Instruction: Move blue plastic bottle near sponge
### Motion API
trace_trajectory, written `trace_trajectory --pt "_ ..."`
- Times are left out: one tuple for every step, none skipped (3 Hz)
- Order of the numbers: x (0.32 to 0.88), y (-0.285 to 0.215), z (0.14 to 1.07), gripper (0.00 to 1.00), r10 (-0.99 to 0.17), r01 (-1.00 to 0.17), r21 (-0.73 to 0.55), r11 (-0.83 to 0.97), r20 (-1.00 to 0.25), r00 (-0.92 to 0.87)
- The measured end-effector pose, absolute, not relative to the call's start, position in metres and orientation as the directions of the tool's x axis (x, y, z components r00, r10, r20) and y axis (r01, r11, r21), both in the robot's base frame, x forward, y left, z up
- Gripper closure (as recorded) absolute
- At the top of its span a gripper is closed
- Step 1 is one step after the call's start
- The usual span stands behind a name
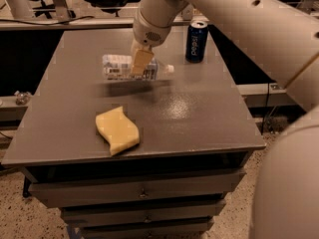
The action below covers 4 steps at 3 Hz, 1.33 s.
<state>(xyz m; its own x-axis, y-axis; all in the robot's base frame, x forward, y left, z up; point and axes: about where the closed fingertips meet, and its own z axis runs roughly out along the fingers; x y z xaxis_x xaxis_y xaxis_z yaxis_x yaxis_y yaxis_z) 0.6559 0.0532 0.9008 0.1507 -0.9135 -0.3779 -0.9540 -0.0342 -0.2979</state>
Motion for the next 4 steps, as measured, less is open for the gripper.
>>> trace_trajectory --pt "0.612 0.042 0.9 1.0 -0.941 -0.952 -0.3 -0.054 -0.304 0.149" --pt "0.581 0.03 0.899 1.0 -0.959 -0.95 -0.307 -0.063 -0.245 0.143" --pt "0.562 0.023 0.894 0.84 -0.971 -0.948 -0.31 -0.074 -0.196 0.14" --pt "0.555 0.019 0.886 0.61 -0.978 -0.947 -0.312 -0.074 -0.165 0.13"
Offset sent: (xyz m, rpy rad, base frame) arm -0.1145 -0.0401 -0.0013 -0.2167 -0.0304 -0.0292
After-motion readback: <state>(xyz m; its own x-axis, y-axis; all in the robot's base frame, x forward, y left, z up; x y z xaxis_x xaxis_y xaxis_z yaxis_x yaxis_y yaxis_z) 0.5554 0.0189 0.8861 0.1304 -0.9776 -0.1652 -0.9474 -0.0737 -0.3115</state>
